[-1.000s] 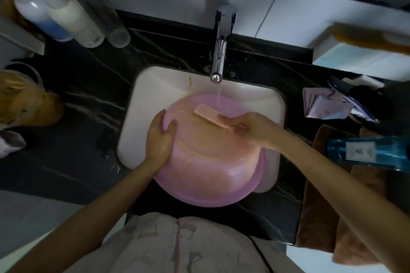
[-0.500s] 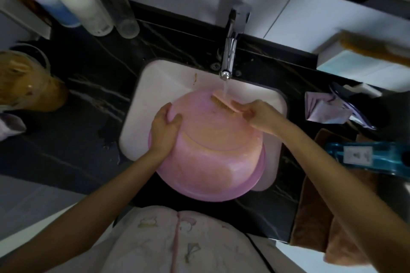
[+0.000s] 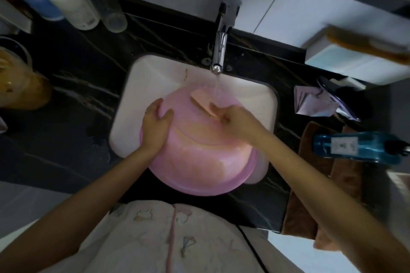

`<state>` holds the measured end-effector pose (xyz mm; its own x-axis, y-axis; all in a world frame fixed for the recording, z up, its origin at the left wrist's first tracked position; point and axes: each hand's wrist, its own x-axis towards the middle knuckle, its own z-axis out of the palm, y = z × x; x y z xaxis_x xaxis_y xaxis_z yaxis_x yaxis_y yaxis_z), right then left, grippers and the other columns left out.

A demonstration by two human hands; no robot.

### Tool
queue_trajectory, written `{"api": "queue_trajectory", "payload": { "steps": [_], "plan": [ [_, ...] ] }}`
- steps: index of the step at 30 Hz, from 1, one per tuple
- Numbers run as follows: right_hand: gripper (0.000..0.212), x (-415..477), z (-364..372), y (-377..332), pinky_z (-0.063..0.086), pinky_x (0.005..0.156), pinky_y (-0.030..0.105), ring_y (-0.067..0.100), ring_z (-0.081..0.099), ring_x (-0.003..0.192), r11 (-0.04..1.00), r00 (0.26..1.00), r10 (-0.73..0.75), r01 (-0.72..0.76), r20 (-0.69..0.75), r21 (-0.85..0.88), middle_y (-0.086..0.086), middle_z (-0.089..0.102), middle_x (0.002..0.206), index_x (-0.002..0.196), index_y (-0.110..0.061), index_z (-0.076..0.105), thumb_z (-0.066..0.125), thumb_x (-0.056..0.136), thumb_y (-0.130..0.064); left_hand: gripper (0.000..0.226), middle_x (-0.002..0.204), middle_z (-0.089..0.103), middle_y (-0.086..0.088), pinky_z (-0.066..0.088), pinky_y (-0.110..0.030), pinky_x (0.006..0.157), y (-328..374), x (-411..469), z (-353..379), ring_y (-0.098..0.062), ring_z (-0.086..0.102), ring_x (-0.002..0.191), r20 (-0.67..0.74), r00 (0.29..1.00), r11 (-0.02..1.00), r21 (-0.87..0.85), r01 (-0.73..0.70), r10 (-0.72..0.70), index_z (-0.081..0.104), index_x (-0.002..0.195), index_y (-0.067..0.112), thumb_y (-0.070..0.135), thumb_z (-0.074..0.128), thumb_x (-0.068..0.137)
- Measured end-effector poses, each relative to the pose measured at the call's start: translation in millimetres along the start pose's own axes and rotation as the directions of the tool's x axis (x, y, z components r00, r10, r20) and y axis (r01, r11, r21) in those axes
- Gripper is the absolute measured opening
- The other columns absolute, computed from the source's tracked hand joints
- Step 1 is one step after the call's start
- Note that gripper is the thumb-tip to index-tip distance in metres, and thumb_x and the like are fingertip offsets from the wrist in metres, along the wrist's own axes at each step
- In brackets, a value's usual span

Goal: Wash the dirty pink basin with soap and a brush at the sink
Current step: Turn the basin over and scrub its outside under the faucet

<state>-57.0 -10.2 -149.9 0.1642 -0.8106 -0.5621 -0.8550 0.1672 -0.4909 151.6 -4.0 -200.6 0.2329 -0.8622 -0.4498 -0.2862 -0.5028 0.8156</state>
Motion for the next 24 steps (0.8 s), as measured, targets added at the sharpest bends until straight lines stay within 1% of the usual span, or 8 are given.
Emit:
{"api": "queue_trajectory", "payload": {
  "steps": [2,7,11,13,15,18,20,24],
  "plan": [
    [0.035,-33,3,3,0.037,0.065,0.024,0.015,0.054,0.071,0.99,0.99,-0.09,0.101,0.11,-0.094,-0.002,0.058,0.082,0.131,-0.033,0.053,0.036,0.101,-0.033,0.052,0.137,0.05,-0.009,0.035,-0.033,0.108,0,0,1,-0.021,0.047,0.125,0.001,1.0,1.0,-0.012,0.009,-0.009,0.044,0.137,0.006,0.014,0.058,0.088],
    [0.042,-22,-13,32,0.047,0.081,0.035,0.032,0.06,0.103,0.933,0.948,0.3,-0.315,-0.109,-0.174,0.012,0.062,0.118,0.141,-0.033,0.042,0.035,0.099,-0.028,0.054,0.14,0.047,-0.008,0.033,-0.037,0.11,-4,1,0,-0.022,0.044,0.127,0.02,1.0,1.0,-0.019,0.001,-0.001,0.041,0.14,0.007,0.017,0.056,0.089],
    [0.043,-11,6,-12,0.044,0.087,0.035,0.033,0.058,0.108,0.987,0.992,0.118,-0.122,-0.043,-0.103,0.015,0.061,0.121,0.142,-0.036,0.039,0.034,0.1,-0.025,0.059,0.15,0.032,-0.009,0.023,-0.034,0.115,-3,1,-4,-0.022,0.031,0.137,0.123,0.992,0.995,0.099,-0.033,0.02,0.029,0.146,0.009,0.025,0.049,0.093],
    [0.047,-34,12,-13,0.044,0.078,0.033,0.03,0.06,0.1,0.987,0.994,0.095,-0.101,-0.056,-0.123,0.01,0.064,0.115,0.144,-0.037,0.034,0.036,0.099,-0.023,0.062,0.156,0.017,-0.007,0.009,-0.039,0.118,4,10,-6,-0.019,0.015,0.144,0.246,0.968,0.913,0.379,-0.148,0.054,0.02,0.149,0.016,0.033,0.041,0.093],
    [0.051,-50,14,1,0.045,0.078,0.034,0.031,0.06,0.1,0.963,0.96,0.224,-0.244,-0.168,-0.111,0.01,0.063,0.117,0.147,-0.036,0.026,0.035,0.099,-0.022,0.059,0.159,0.005,-0.004,-0.001,-0.042,0.116,17,23,-7,-0.018,0.003,0.146,0.417,0.907,0.663,0.661,-0.352,0.066,0.013,0.15,0.022,0.031,0.034,0.096],
    [0.056,-49,20,14,0.049,0.082,0.04,0.033,0.06,0.097,0.87,0.826,0.492,-0.475,-0.275,0.131,0.013,0.062,0.112,0.148,-0.029,0.013,0.037,0.098,-0.031,0.058,0.159,-0.001,-0.006,0.001,-0.044,0.116,36,33,19,-0.019,0.0,0.146,0.656,0.752,0.307,0.703,-0.641,0.067,0.009,0.151,0.021,0.035,0.028,0.098],
    [0.068,-43,28,12,0.049,0.086,0.042,0.034,0.06,0.103,0.804,0.753,0.587,-0.504,-0.295,0.315,0.014,0.061,0.117,0.149,-0.025,0.011,0.047,0.093,-0.043,0.061,0.159,-0.002,-0.006,0.001,-0.05,0.115,45,37,52,-0.019,0.0,0.146,0.755,0.655,0.207,0.635,-0.744,0.036,0.005,0.151,0.018,0.041,0.026,0.099],
    [0.066,-44,41,5,0.047,0.086,0.042,0.033,0.06,0.104,0.764,0.654,0.632,-0.436,-0.416,0.475,0.014,0.06,0.122,0.148,-0.025,0.017,0.05,0.093,-0.039,0.052,0.158,0.013,-0.004,0.012,-0.041,0.117,49,59,111,-0.022,0.014,0.145,0.88,0.458,0.217,0.426,-0.878,0.127,0.018,0.149,0.024,0.038,0.028,0.1]
  ]
}}
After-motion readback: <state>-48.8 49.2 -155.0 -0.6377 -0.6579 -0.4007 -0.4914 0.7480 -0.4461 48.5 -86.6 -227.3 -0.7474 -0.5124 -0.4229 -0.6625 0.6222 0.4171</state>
